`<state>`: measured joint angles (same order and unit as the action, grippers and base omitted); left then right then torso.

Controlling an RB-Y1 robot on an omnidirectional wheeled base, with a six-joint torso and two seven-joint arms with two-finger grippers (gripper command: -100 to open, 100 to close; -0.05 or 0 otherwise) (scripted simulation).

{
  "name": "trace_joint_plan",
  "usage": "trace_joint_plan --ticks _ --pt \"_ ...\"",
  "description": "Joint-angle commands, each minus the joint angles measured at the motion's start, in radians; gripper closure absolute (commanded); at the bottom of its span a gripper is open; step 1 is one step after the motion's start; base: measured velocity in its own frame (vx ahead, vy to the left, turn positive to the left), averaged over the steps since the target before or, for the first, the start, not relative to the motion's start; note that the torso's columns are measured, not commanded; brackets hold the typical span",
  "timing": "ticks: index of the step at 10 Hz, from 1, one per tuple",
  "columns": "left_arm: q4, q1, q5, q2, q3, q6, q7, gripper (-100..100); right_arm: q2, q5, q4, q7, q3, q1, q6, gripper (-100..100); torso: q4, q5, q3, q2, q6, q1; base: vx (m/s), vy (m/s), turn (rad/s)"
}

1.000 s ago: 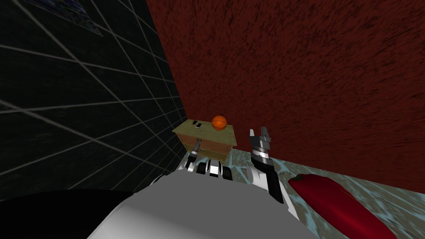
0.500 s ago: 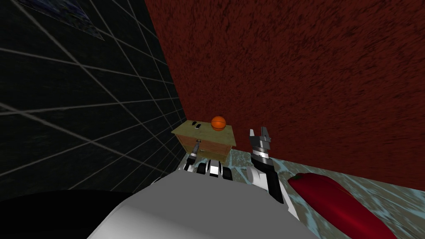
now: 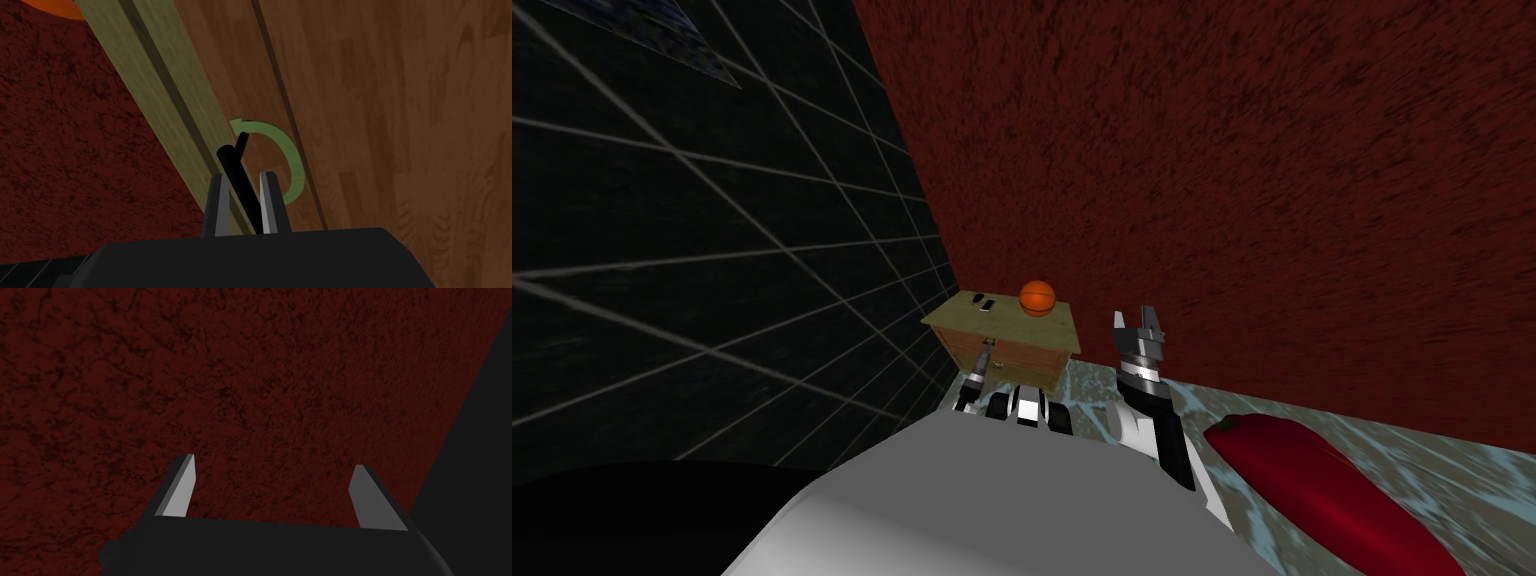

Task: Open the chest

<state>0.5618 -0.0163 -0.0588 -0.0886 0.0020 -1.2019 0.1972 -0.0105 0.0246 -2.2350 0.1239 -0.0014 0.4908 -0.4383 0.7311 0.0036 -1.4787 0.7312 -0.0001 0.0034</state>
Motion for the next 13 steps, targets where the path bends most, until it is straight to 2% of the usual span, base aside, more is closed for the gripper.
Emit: trace_joint_plan --ticks 1,4,5,6,12,13 --pt "0.061 0.065 0.001 0.0 -0.009 0.021 0.0 100 0.0 0.0 0.0 0.0 0.0 0.0 0.0 0 0.0 0.0 0.0 0.0 0.0 0.0 0.016 0.005 -0.035" --pt "0.13 0.143 0.007 0.001 -0.02 0.015 0.006 100 0.0 0.0 0.0 0.0 0.0 0.0 0.0 0 -0.001 0.001 -0.001 -0.001 0.001 0.001 0.03 0.009 -0.05" --pt "0.119 0.12 0.007 0.005 -0.016 0.002 0.009 100 0.0 0.0 0.0 0.0 0.0 0.0 0.0 0 -0.001 0.001 -0.001 -0.001 0.001 0.0 0.009 0.006 -0.007" --pt "0.132 0.103 0.007 -0.003 -0.016 0.038 -0.001 100 0.0 0.0 0.0 0.0 0.0 0.0 0.0 0 0.001 0.0 0.0 0.0 0.001 0.0 -0.12 -0.023 0.033" --pt "0.153 0.061 0.006 -0.025 -0.014 0.129 -0.026 100 0.0 0.0 0.0 0.0 0.0 0.0 0.0 0 0.005 -0.003 0.001 0.003 -0.001 -0.002 -0.147 -0.01 0.021" --pt "0.143 0.057 0.007 -0.02 -0.014 0.109 -0.02 100 0.0 0.0 0.0 0.0 0.0 0.0 0.0 0 0.004 -0.002 0.002 0.004 -0.001 -0.002 -0.065 -0.003 0.003"
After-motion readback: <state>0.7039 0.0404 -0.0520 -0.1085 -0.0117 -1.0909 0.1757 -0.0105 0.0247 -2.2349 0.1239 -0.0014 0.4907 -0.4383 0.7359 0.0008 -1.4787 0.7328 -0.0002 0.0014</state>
